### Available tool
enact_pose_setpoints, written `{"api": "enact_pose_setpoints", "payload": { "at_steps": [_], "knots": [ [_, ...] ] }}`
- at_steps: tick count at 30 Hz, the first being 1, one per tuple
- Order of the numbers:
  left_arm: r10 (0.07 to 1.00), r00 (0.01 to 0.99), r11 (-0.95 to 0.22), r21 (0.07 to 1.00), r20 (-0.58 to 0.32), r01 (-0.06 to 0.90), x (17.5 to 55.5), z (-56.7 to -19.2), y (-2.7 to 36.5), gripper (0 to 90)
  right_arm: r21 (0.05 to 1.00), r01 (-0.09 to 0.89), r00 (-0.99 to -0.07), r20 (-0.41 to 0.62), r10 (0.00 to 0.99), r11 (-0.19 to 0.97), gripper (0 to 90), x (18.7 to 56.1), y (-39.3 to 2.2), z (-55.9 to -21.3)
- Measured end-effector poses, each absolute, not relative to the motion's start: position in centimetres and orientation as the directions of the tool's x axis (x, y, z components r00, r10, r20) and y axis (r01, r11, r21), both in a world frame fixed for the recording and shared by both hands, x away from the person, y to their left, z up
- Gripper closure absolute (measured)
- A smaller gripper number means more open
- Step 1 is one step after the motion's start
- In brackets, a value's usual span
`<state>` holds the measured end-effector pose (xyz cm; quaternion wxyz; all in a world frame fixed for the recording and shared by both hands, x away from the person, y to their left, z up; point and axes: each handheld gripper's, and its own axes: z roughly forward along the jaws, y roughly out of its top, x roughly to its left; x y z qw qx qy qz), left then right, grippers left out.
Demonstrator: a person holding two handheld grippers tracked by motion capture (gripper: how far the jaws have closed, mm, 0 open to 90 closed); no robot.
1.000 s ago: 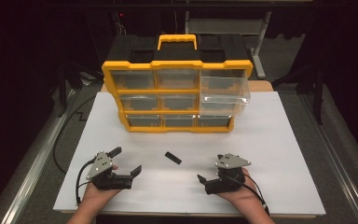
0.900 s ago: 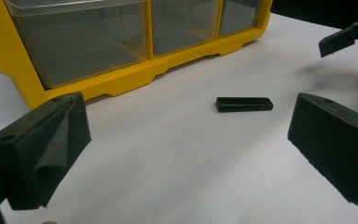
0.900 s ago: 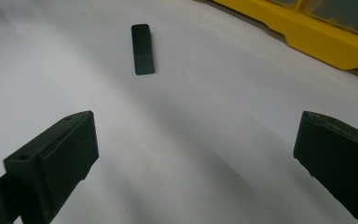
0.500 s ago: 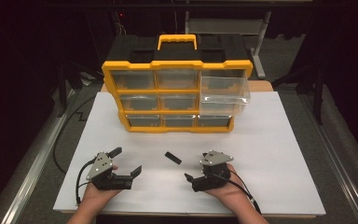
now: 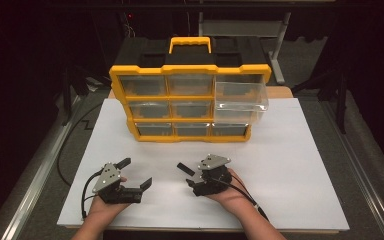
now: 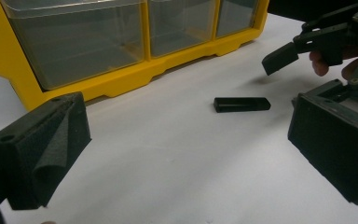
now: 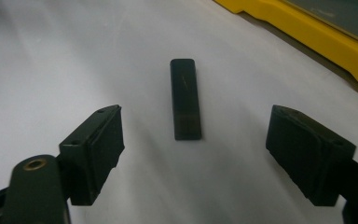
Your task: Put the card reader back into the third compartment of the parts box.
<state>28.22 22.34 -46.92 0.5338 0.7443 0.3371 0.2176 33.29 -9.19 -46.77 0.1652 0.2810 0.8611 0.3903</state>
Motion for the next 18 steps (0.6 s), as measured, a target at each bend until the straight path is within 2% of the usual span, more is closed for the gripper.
{"api": "enact_pose_setpoints", "payload": {
  "at_steps": [5,18],
  "knots": [
    [0.732,0.680,-0.203,0.941,-0.037,0.271,28.2,-46.9,22.3,0.3,0.762,0.365,-0.793,-0.047,0.608,0.535,28.5,34.1,-8.4,-46.5],
    [0.731,0.682,-0.206,0.941,-0.035,0.269,28.2,-46.9,22.3,0.3,0.734,0.383,-0.814,-0.019,0.581,0.561,56.0,35.7,-7.0,-46.5]
  ]
}}
